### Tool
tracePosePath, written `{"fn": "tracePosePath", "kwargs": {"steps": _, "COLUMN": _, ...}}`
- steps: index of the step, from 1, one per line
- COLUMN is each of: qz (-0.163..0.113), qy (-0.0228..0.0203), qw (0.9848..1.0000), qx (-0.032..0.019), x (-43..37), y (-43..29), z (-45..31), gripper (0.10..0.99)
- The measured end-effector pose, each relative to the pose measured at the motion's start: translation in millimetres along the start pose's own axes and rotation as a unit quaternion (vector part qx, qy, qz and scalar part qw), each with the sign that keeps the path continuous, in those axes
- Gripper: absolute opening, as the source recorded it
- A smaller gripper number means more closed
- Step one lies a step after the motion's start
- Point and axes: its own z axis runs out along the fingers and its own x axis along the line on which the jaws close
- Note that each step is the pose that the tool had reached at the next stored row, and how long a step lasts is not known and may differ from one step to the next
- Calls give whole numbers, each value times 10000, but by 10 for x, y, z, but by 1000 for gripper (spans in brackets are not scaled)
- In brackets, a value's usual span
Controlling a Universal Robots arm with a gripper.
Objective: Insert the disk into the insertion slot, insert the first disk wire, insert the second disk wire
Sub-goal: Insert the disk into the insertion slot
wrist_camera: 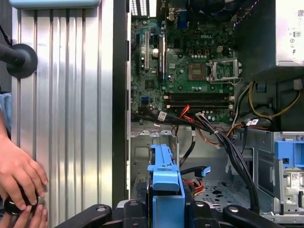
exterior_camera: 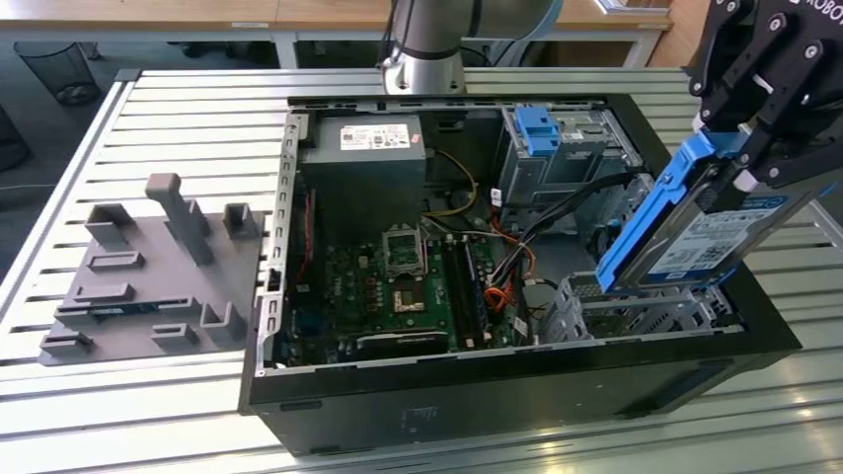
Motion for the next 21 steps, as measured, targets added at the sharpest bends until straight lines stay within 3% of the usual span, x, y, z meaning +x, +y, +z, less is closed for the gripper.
{"fn": "tracePosePath", "kwargs": {"steps": 8, "qz": -3, "qy": -1, "qw": 10000, "qx": 29, "x": -32, "y": 48, "z": 76, "gripper": 365}}
{"fn": "tracePosePath", "kwargs": {"steps": 21, "qz": -24, "qy": -1, "qw": 10000, "qx": 42, "x": -63, "y": 69, "z": 154, "gripper": 365}}
